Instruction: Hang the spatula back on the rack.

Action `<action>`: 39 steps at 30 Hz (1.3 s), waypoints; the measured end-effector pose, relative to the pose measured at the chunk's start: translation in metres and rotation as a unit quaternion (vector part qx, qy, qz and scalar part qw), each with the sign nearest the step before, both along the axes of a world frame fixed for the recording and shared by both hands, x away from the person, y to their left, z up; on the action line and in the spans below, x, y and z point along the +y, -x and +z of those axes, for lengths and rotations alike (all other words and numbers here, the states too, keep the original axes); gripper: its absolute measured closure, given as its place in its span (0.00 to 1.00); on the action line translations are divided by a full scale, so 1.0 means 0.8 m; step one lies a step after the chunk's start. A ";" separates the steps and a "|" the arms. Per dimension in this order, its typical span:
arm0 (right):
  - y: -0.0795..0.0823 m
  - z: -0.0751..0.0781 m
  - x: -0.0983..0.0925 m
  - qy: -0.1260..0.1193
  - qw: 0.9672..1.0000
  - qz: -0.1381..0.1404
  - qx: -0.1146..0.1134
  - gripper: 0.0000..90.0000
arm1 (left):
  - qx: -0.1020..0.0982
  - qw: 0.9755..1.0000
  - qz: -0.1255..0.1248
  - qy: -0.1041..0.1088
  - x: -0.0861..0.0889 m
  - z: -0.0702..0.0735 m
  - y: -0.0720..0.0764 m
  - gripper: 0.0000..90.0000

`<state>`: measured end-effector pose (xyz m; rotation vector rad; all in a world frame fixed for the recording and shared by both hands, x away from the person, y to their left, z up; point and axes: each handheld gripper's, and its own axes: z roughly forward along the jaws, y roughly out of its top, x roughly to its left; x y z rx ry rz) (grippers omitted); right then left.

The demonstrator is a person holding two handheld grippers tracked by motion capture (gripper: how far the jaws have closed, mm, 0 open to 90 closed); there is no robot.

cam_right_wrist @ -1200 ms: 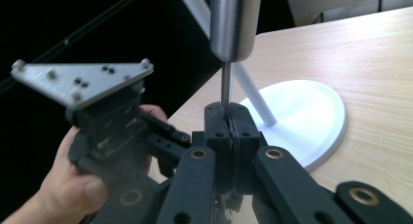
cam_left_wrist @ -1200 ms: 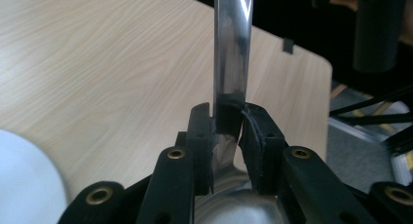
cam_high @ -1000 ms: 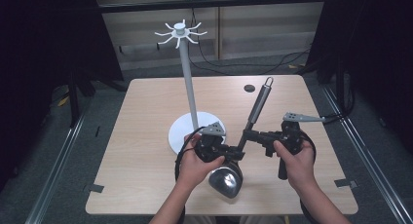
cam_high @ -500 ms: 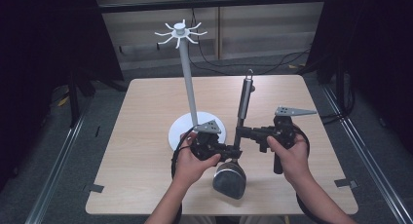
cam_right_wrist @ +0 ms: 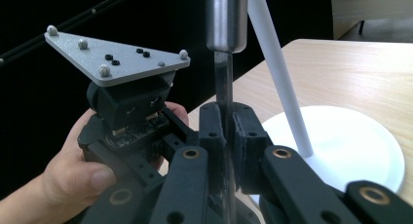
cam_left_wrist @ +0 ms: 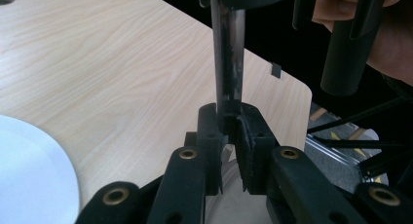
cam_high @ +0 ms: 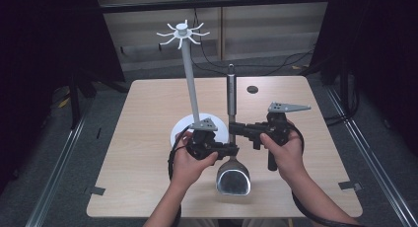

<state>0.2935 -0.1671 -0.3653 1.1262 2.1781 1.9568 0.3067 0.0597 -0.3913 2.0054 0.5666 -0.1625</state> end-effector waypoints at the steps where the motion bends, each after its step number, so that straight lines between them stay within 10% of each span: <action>1: 0.000 0.001 0.001 0.002 1.000 0.000 -0.001 0.91 | -0.001 1.000 -0.002 -0.001 0.001 0.000 0.000 0.93; 39: -0.009 0.039 0.029 -0.002 0.999 0.004 -0.051 0.84 | -0.045 0.999 0.007 -0.028 0.015 0.049 -0.012 0.98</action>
